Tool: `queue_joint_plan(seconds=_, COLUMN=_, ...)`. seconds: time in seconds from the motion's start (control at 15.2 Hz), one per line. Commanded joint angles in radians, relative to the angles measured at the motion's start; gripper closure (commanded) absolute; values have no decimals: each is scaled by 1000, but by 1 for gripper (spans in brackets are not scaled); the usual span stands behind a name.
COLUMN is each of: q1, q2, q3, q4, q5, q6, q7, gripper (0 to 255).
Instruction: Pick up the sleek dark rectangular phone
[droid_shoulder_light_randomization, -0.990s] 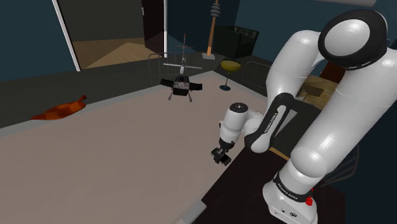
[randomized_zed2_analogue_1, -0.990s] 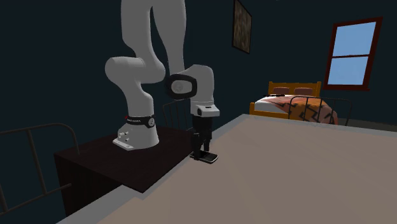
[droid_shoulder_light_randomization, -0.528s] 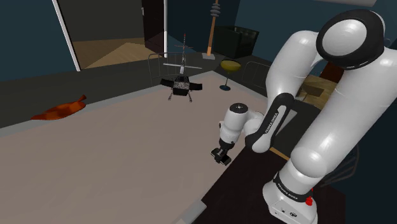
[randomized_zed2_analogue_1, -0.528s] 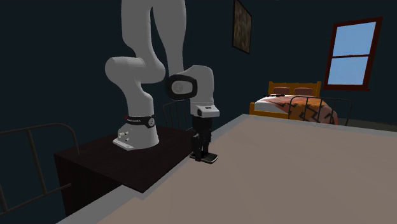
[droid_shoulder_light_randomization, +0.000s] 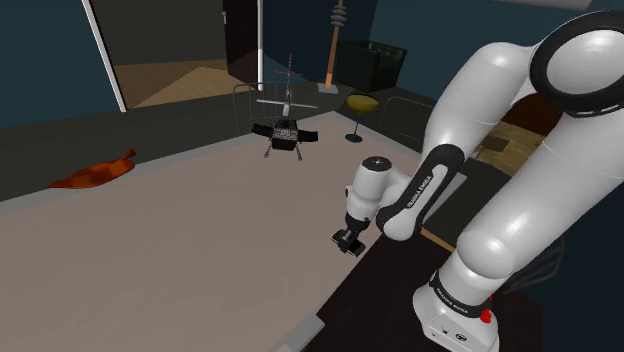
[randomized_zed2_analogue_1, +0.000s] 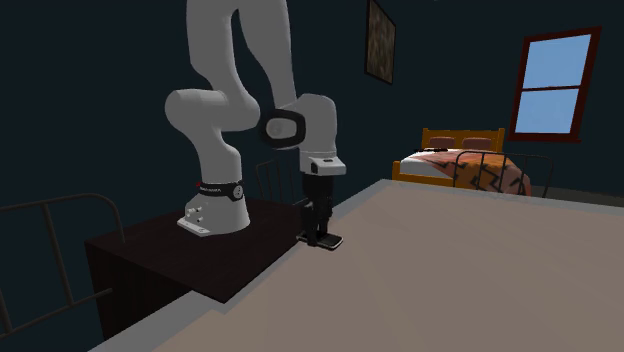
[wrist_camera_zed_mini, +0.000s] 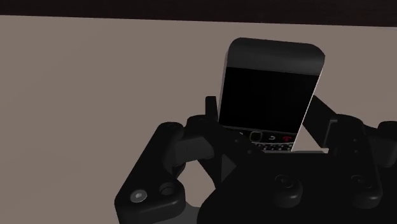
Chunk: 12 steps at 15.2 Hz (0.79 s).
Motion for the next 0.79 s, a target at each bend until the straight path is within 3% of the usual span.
queue_joint_plan(seconds=0.0, q1=48, q2=-66, q3=4, q4=-20, q5=187, q6=-42, q7=-130, gripper=255)
queue_joint_plan(seconds=0.33, q1=151, q2=-198, q3=-61, q4=-30, q5=311, q6=-162, q7=-219, gripper=255)
queue_joint_plan(seconds=0.59, q1=185, q2=-297, q3=-85, q4=-30, q5=348, q6=-261, q7=-247, gripper=255)
queue_joint_plan(seconds=0.73, q1=187, q2=-301, q3=-86, q4=-30, q5=349, q6=-265, q7=-248, gripper=255)
